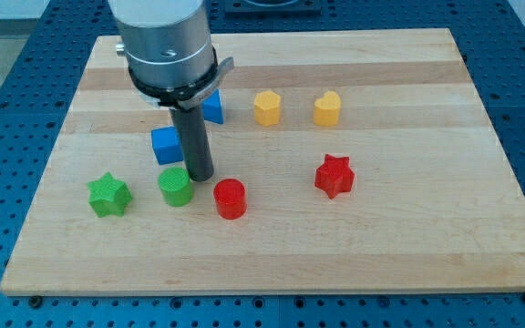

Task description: Put the green circle in between the red circle and green star

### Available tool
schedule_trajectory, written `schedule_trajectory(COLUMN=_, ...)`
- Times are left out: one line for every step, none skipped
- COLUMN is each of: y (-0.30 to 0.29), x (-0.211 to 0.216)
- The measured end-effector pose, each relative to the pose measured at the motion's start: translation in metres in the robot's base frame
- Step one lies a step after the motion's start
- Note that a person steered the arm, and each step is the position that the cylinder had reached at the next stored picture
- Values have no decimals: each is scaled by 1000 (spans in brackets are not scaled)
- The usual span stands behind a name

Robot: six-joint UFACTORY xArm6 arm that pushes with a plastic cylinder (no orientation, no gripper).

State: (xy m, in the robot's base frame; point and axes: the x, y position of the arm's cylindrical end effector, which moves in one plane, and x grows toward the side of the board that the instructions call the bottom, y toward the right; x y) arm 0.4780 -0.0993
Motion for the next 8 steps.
schedule_trajectory(y=-4, x=-2)
schedule_trajectory(y=-10, x=-2)
schedule_trajectory(y=-14, x=5)
schedule_trajectory(y=-17, x=17)
schedule_trajectory(y=-17, x=17)
schedule_trajectory(y=-27, x=8)
schedule_trajectory(y=-53, x=8)
schedule_trajectory(y=-78, x=11)
